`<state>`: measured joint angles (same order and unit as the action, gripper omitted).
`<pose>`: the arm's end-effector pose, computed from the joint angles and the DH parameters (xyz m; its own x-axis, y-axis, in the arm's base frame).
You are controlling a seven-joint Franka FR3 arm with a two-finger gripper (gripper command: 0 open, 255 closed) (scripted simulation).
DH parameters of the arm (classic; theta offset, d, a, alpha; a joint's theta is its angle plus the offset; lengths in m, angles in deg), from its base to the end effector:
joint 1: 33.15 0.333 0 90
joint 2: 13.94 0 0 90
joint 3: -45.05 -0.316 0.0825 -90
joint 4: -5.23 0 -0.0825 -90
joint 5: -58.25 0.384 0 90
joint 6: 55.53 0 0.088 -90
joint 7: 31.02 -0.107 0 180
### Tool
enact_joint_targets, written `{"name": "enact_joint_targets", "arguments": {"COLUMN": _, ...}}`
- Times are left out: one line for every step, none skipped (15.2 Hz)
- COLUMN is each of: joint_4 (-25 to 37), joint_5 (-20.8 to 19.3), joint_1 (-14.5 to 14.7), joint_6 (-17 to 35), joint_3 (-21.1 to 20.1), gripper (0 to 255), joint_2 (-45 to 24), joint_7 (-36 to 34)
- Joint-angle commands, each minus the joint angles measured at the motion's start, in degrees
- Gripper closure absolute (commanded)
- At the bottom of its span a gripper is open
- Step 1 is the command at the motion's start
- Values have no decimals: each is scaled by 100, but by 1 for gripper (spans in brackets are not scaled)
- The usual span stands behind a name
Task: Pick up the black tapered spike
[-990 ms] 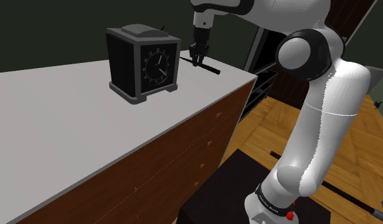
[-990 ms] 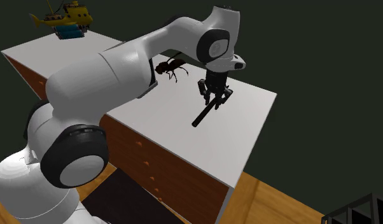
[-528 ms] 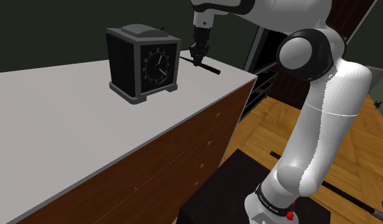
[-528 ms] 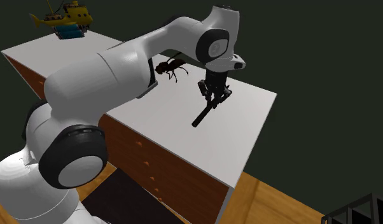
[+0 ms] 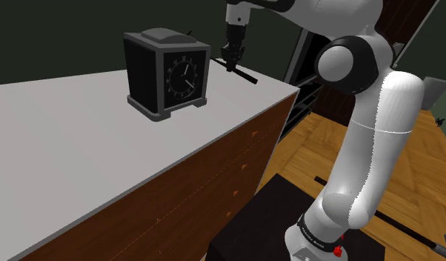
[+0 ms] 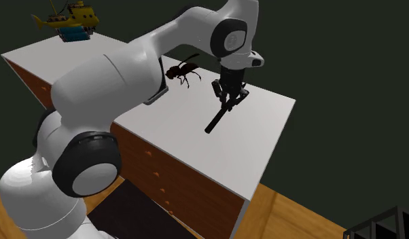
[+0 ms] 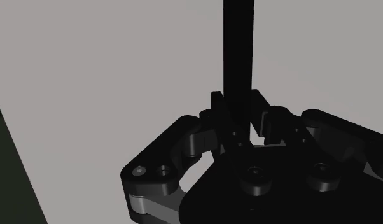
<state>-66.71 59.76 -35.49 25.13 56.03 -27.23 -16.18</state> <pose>0.5947 -0.1213 0.6242 0.9964 0.0332 -0.0776 0.0331 -0.9994 -0.0024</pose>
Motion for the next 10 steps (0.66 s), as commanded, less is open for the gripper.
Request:
{"name": "enact_joint_targets", "arguments": {"joint_4": 293, "joint_5": 19, "joint_1": -15, "joint_6": -201, "joint_3": 3, "gripper": 255, "joint_2": -97, "joint_7": 6}}
{"name": "enact_joint_targets", "arguments": {"joint_4": 442, "joint_5": 28, "joint_1": -25, "joint_6": -303, "joint_3": 5, "gripper": 255, "joint_2": -144, "joint_7": 11}}
{"name": "enact_joint_targets", "arguments": {"joint_4": 597, "joint_5": 39, "joint_1": -35, "joint_6": -408, "joint_3": 7, "gripper": 255, "joint_2": -195, "joint_7": 16}}
{"name": "enact_joint_targets", "arguments": {"joint_4": 759, "joint_5": 50, "joint_1": -47, "joint_6": -515, "joint_3": 9, "gripper": 255, "joint_2": -251, "joint_7": 22}}
{"name": "enact_joint_targets", "arguments": {"joint_4": 930, "joint_5": 62, "joint_1": -60, "joint_6": -626, "joint_3": 11, "gripper": 255, "joint_2": -311, "joint_7": 27}}
{"name": "enact_joint_targets", "arguments": {"joint_4": 1111, "joint_5": 76, "joint_1": -74, "joint_6": -742, "joint_3": 13, "gripper": 255, "joint_2": -377, "joint_7": 33}}
{"name": "enact_joint_targets", "arguments": {"joint_4": 1302, "joint_5": 91, "joint_1": -91, "joint_6": -862, "joint_3": 15, "gripper": 255, "joint_2": -450, "joint_7": 39}}
{"name": "enact_joint_targets", "arguments": {"joint_4": 1507, "joint_5": 107, "joint_1": -109, "joint_6": -988, "joint_3": 17, "gripper": 255, "joint_2": -529, "joint_7": 45}}
{"name": "enact_joint_targets", "arguments": {"joint_4": 1540, "joint_5": 110, "joint_1": -112, "joint_6": -1007, "joint_3": 17, "gripper": 255, "joint_2": -542, "joint_7": 46}}
{"name": "enact_joint_targets", "arguments": {"joint_4": 1537, "joint_5": 109, "joint_1": -112, "joint_6": -1006, "joint_3": 17, "gripper": 255, "joint_2": -541, "joint_7": 46}}
